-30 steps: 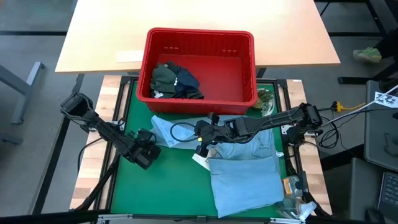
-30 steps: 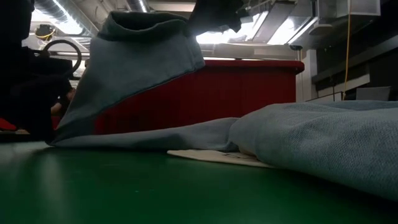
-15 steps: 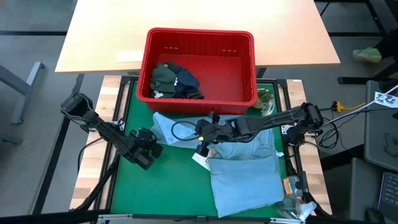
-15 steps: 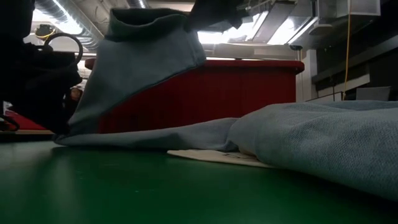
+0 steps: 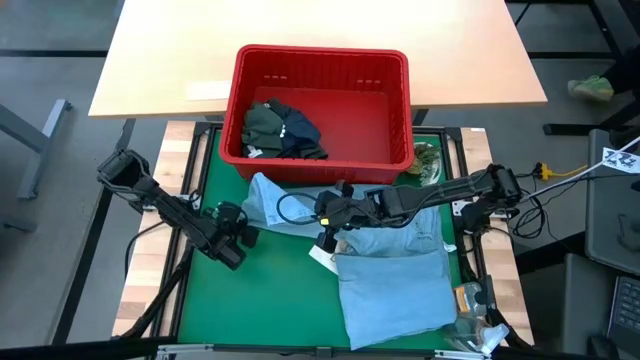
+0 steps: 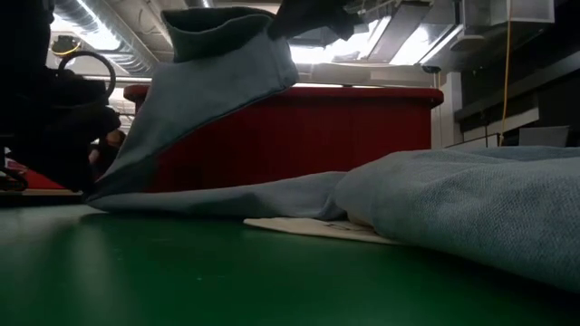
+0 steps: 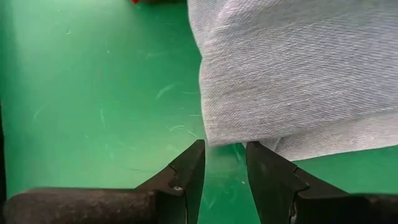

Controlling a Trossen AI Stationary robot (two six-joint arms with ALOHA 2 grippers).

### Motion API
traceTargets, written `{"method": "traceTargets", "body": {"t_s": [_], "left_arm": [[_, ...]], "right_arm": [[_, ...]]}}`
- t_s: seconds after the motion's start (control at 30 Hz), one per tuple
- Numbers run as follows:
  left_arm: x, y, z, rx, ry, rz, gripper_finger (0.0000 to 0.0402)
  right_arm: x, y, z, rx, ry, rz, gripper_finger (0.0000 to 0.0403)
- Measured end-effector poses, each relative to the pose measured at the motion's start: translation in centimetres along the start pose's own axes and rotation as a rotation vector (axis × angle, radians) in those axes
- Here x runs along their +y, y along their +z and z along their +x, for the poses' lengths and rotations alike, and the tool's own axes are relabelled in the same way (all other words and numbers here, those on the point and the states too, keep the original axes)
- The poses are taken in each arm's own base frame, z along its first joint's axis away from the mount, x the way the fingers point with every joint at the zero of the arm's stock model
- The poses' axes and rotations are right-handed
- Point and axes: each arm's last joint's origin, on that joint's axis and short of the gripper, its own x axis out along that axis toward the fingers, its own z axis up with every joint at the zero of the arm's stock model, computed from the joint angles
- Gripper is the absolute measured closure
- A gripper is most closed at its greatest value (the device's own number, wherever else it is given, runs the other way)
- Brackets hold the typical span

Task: Fold Laundry from Bin
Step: Fold the light blue jeans

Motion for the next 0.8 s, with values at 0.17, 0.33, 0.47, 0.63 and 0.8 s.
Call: {"method": "traceTargets", "body": {"t_s": [0.17,0.33,0.47,0.63,0.8], "left_arm": [[-0.2,0.5,0.2,-0.004,0.012,-0.017,0.029],[-1.3,1.3,-0.6,-0.01,-0.021,0.032,0.029],[-2.4,1.9,-1.5,-0.009,-0.061,0.093,0.029],[-3.4,2.6,-2.5,-0.066,-0.103,0.14,0.029],[-4.2,3.1,-3.1,-0.12,-0.142,0.164,0.029]], "right_arm": [[0.0,0.1,-0.2,-0.007,0.011,0.005,0.0391],[0.1,0.6,-0.4,-0.047,0.028,0.019,0.0391],[0.1,0.7,-0.5,-0.055,0.031,0.021,0.0391],[0.2,0.8,-0.6,-0.067,0.036,0.025,0.0391],[0.4,1.4,-0.6,-0.125,0.06,0.047,0.0391]]}}
